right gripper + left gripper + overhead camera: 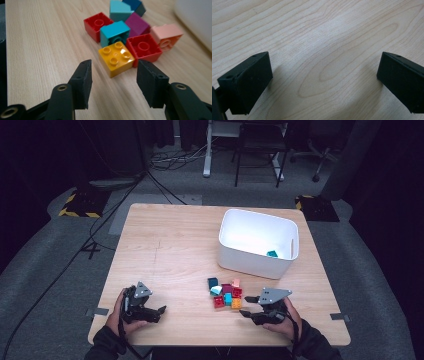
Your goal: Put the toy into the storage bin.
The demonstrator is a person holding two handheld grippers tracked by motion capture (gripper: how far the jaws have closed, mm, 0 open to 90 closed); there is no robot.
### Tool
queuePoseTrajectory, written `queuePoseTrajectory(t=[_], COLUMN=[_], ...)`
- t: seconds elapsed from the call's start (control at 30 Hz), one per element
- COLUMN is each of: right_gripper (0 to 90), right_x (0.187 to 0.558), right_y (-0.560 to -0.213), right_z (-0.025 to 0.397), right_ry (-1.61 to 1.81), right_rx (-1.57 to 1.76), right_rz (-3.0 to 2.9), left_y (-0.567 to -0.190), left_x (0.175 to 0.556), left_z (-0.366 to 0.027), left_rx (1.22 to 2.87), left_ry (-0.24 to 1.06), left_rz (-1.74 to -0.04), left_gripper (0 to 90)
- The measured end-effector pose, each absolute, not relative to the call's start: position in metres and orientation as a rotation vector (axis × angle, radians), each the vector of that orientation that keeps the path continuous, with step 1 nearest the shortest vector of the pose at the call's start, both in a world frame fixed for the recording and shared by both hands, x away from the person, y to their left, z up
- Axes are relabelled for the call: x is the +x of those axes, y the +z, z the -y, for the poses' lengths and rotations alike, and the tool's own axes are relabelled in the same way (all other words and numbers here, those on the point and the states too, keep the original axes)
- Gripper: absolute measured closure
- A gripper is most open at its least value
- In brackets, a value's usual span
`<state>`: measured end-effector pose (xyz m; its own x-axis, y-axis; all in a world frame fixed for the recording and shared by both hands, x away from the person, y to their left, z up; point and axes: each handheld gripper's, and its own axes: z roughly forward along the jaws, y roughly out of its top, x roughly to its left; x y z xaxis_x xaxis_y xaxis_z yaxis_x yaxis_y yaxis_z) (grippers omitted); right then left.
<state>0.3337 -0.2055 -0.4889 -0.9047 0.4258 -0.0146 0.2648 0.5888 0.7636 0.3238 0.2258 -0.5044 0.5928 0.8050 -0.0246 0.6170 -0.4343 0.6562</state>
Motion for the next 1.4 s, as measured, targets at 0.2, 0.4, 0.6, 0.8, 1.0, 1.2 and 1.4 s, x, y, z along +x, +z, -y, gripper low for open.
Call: queuePoseTrajectory(t=[0.2,0.4,0.6,0.8,1.0,1.2,1.4], right_gripper=[45.7,42.0,38.4,42.8,59.1,59.4,59.4], right_x=[0.336,0.341,0.348,0.352,0.349,0.347,0.344], right_y=[-0.499,-0.502,-0.502,-0.502,-0.502,-0.5,-0.489], right_z=[0.196,0.191,0.188,0.184,0.184,0.187,0.199], right_ry=[1.157,1.188,1.186,1.184,1.203,1.203,1.238], right_rx=[0.575,0.621,0.632,0.595,0.576,0.57,0.563], right_rz=[-2.614,-2.612,-2.618,-2.627,-2.616,-2.615,-2.563], left_y=[-0.504,-0.505,-0.504,-0.504,-0.504,-0.505,-0.505], left_x=[0.324,0.323,0.32,0.317,0.316,0.315,0.315], left_z=[-0.226,-0.226,-0.226,-0.228,-0.229,-0.229,-0.229], left_rx=[2.193,2.19,2.183,2.18,2.171,2.171,2.169], left_ry=[0.389,0.392,0.401,0.405,0.411,0.406,0.414], left_rz=[-1.123,-1.127,-1.146,-1.168,-1.171,-1.173,-1.173], left_gripper=[0.3,0.3,0.6,0.6,0.6,0.6,0.6])
